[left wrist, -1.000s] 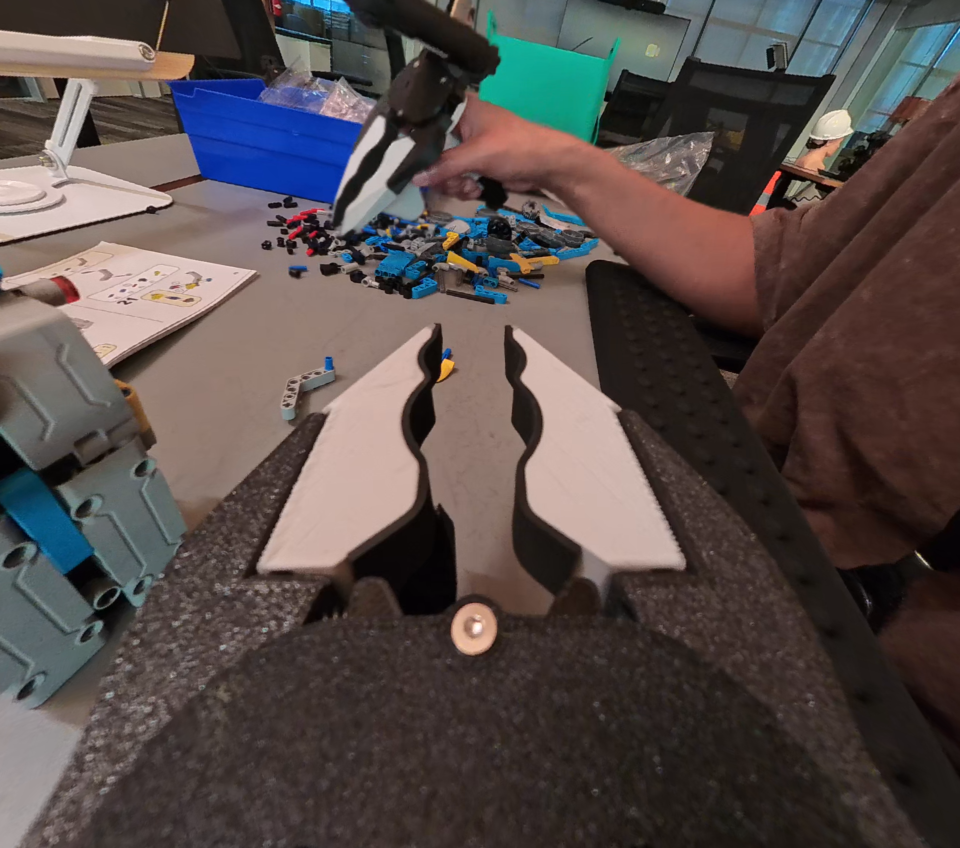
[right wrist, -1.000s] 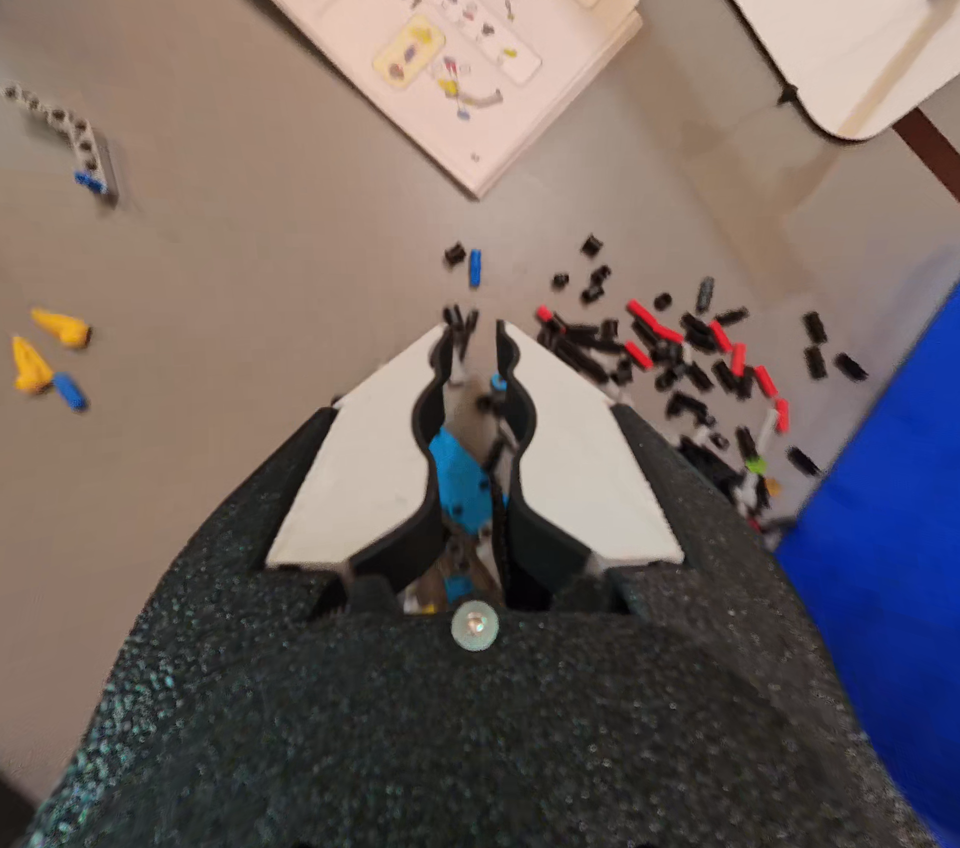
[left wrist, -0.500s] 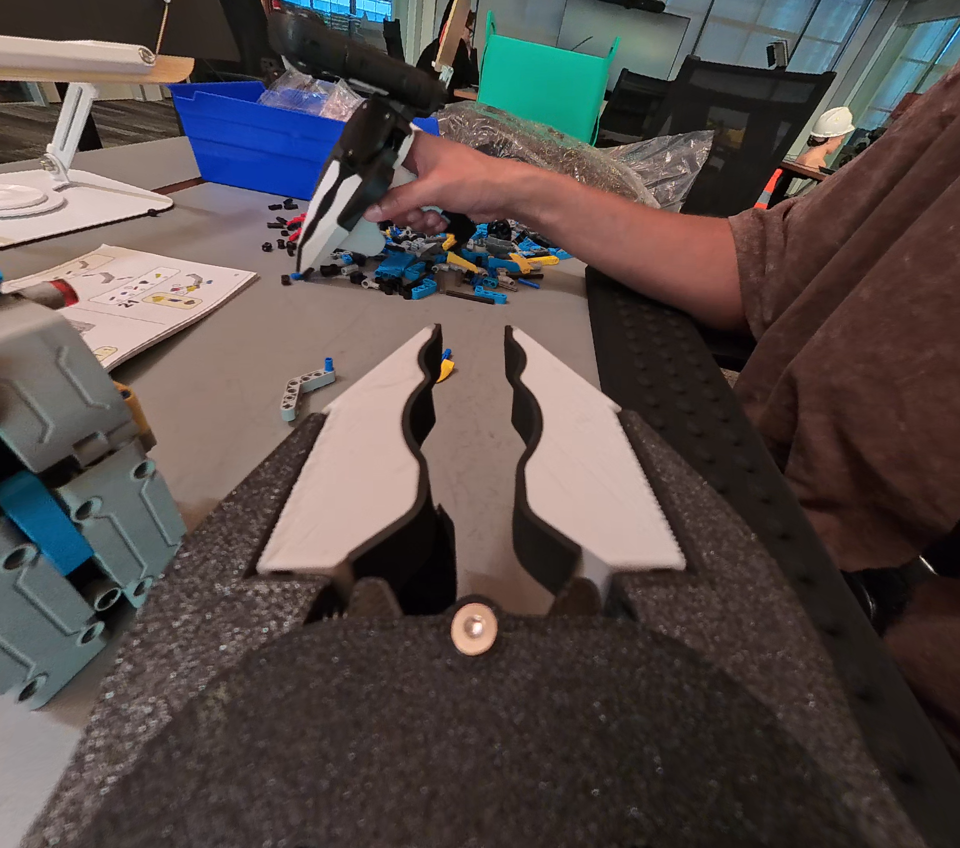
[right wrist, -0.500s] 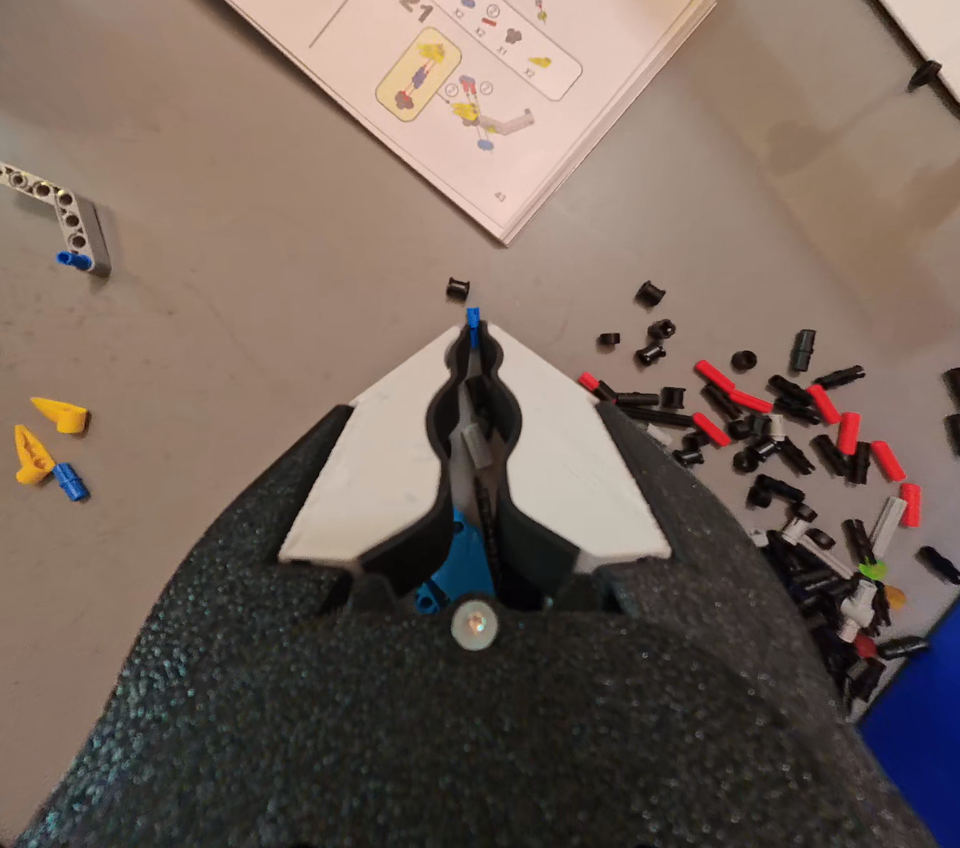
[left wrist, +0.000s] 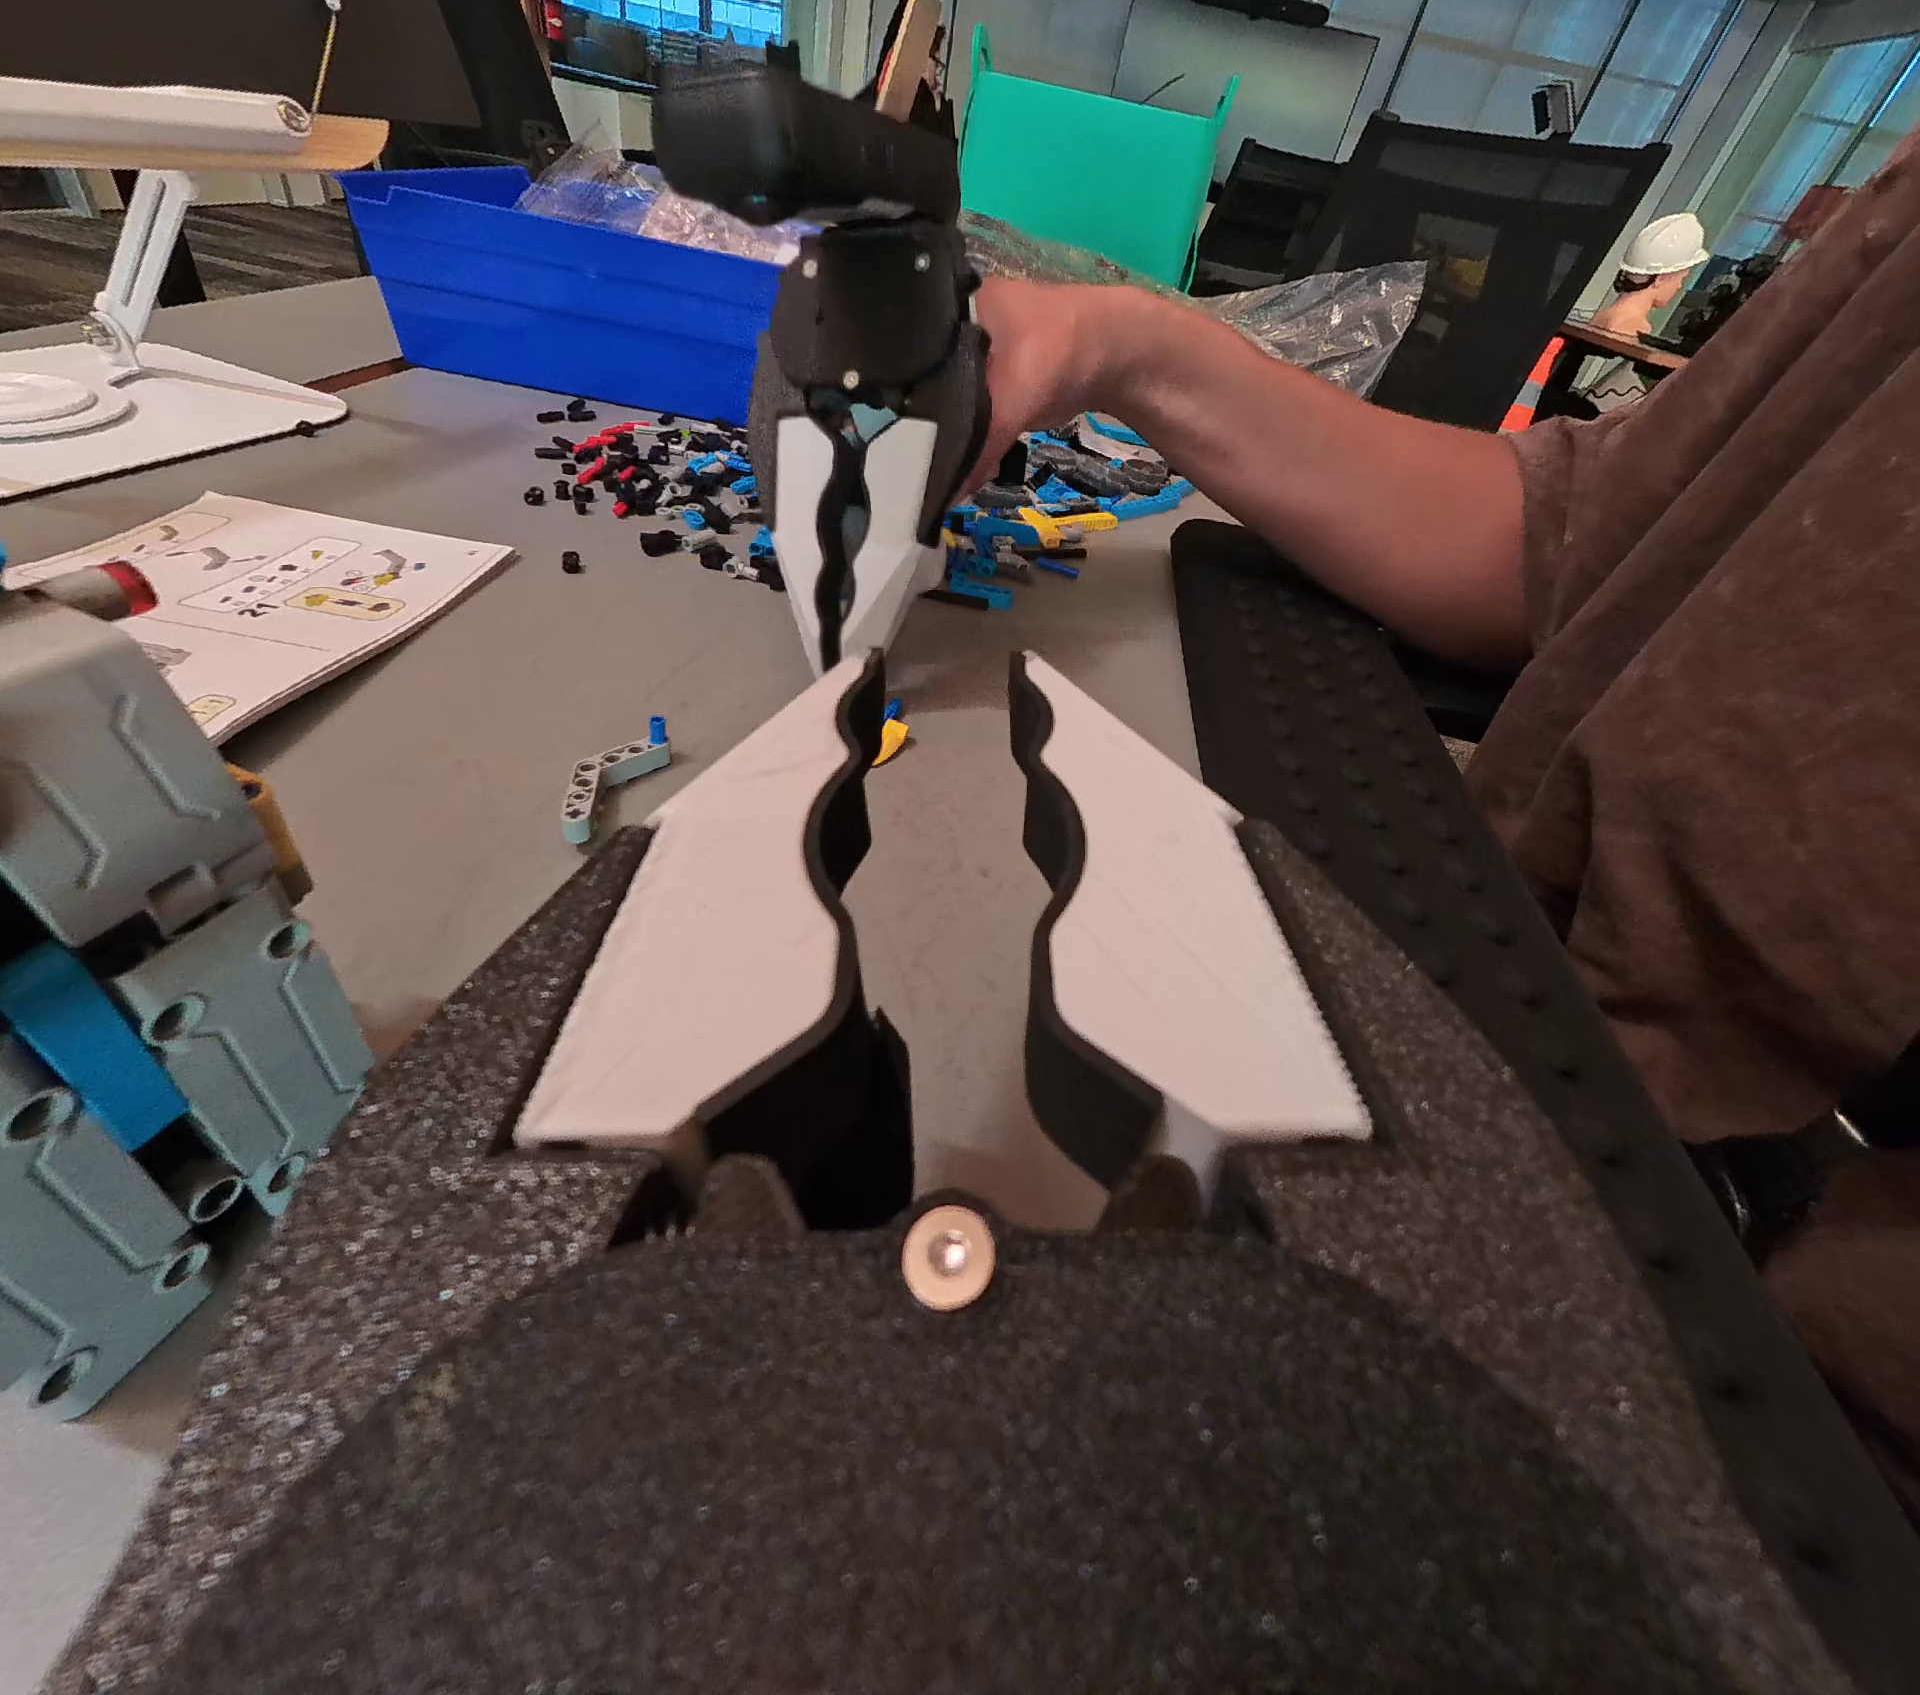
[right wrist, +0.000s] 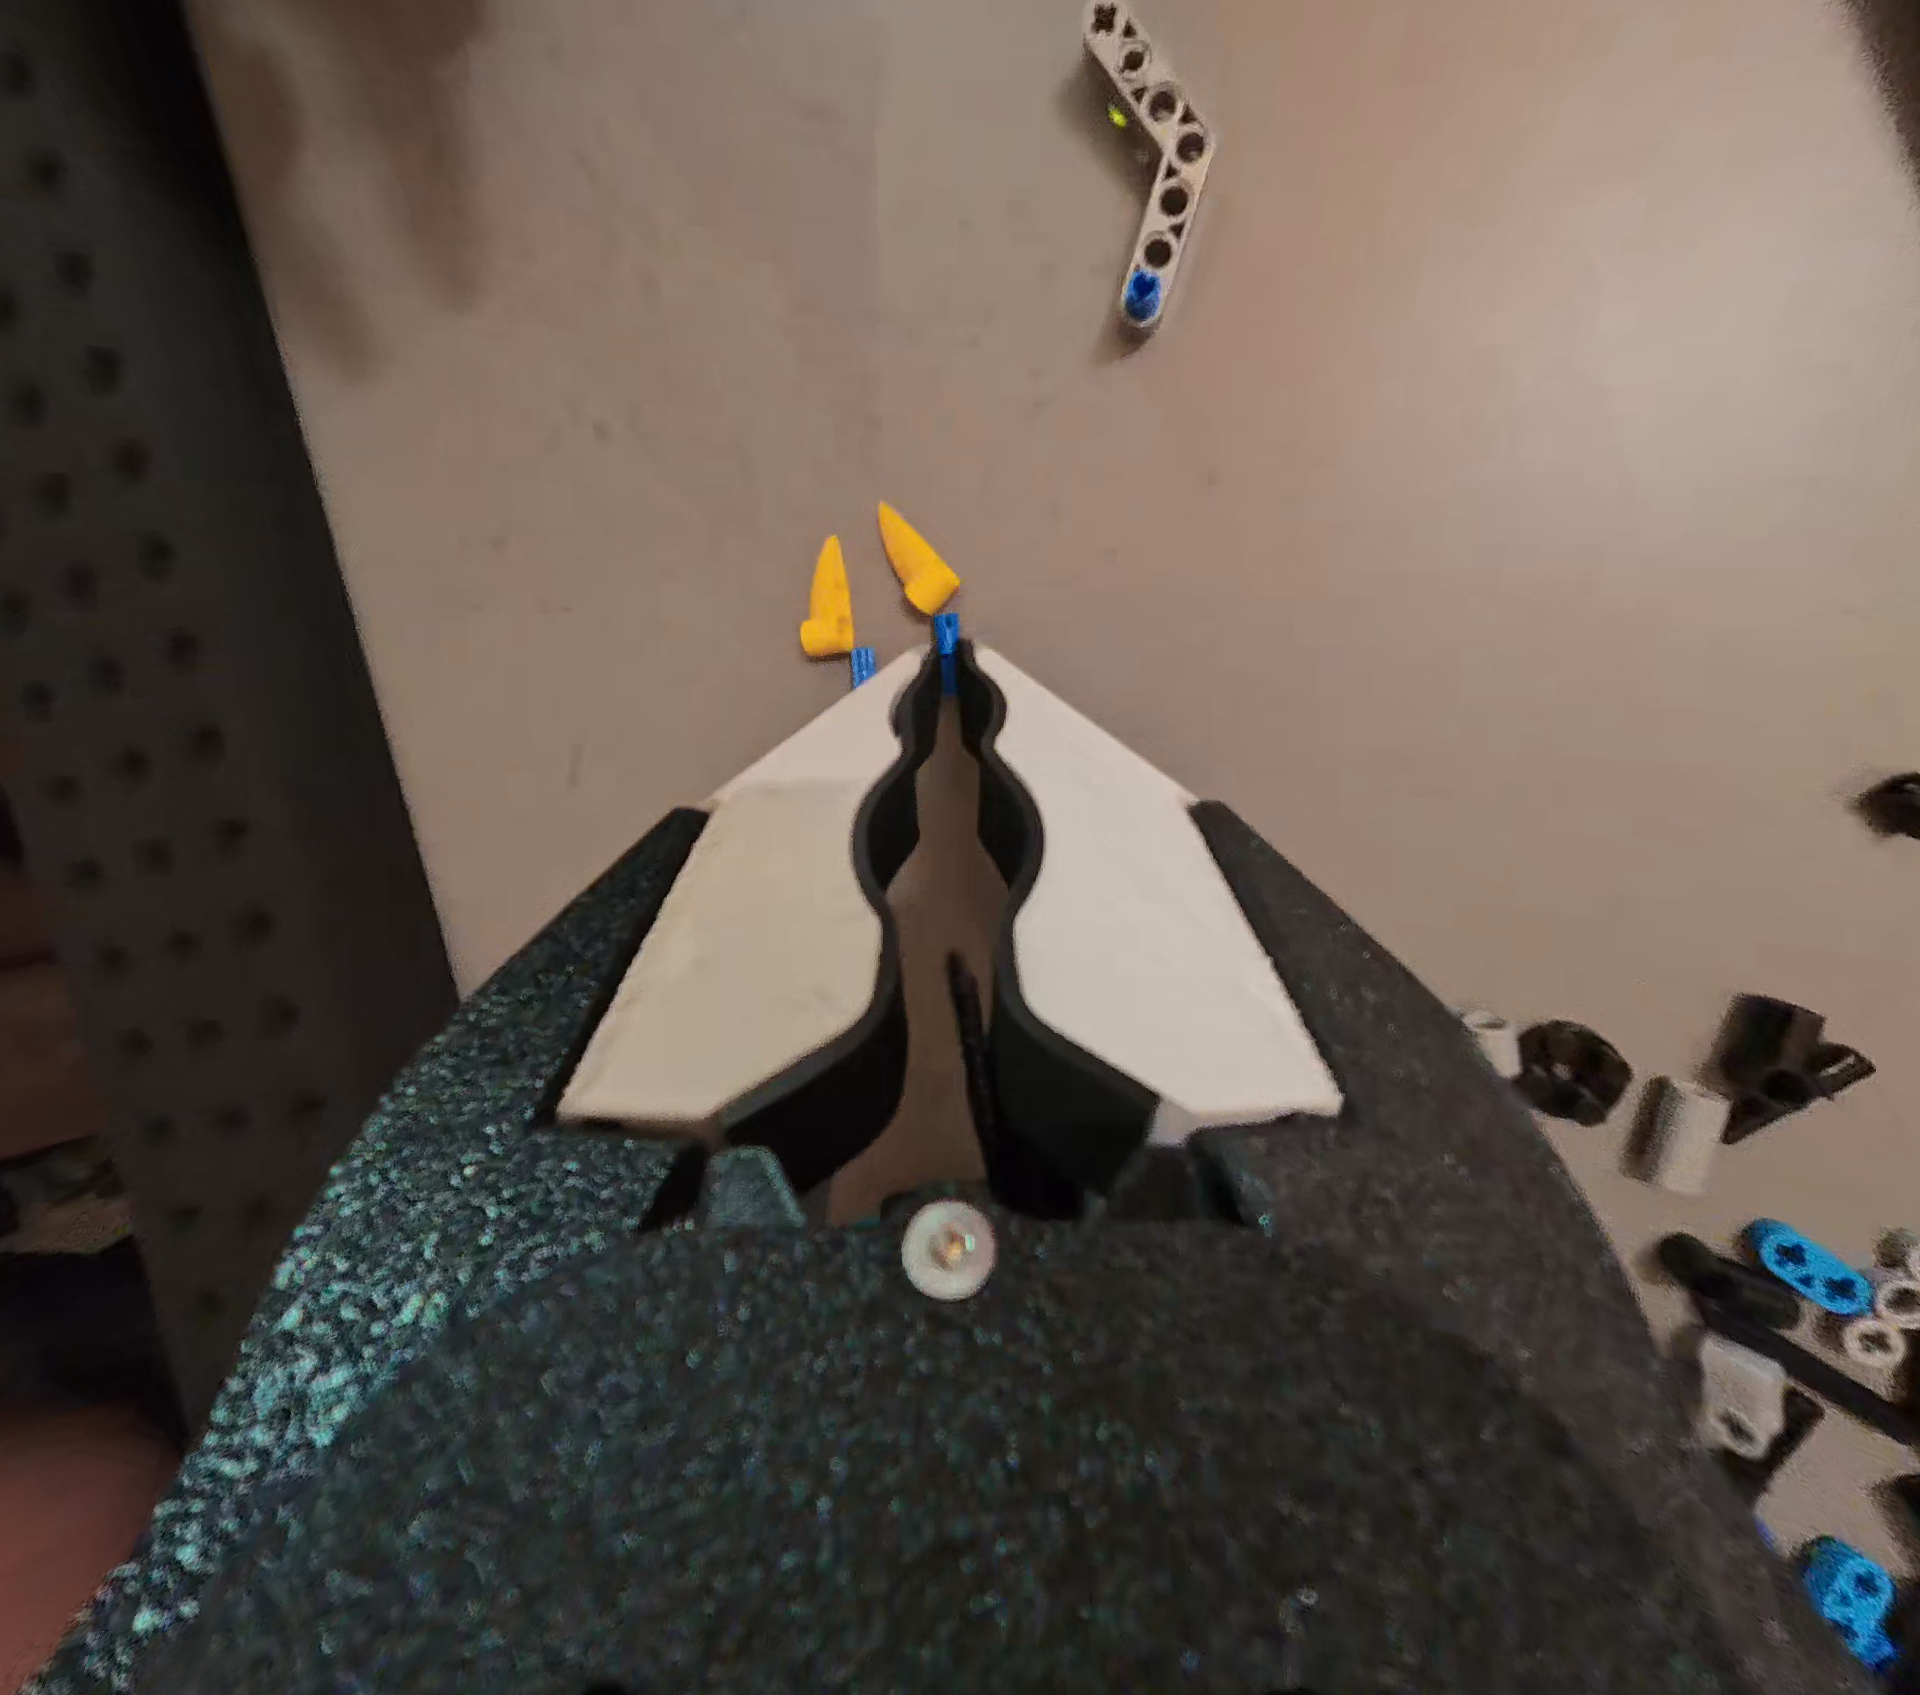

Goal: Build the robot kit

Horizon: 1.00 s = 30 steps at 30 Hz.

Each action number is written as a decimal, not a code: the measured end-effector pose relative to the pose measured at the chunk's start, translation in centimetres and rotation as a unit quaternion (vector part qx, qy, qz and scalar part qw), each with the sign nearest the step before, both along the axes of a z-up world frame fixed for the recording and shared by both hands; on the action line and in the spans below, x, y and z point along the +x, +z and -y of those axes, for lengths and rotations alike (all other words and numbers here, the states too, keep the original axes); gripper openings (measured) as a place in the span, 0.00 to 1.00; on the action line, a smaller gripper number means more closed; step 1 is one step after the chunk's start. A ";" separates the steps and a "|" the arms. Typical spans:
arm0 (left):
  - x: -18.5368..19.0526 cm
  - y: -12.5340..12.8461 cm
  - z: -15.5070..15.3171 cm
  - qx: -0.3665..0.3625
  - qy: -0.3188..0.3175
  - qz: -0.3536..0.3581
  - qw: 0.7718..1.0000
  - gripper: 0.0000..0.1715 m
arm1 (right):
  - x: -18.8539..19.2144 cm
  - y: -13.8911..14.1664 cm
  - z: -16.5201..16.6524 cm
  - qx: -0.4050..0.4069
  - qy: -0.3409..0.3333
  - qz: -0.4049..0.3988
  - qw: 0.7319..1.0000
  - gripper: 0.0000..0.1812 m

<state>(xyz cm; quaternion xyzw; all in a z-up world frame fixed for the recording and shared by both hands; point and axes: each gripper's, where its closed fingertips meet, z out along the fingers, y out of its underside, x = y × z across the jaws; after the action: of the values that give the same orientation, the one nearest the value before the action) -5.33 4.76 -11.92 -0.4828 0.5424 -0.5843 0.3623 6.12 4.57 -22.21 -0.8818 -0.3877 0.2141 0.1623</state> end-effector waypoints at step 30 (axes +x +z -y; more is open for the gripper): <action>0.0 0.0 0.1 0.001 -0.001 -0.001 1.000 0.14 | 16.8 0.1 -5.3 0.127 -0.293 0.104 0.942 0.08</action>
<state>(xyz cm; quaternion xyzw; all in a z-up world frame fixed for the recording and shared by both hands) -5.32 4.70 -11.96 -0.4823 0.5440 -0.5837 0.3615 22.92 9.89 -22.07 -0.9456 -0.1510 0.0135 0.2878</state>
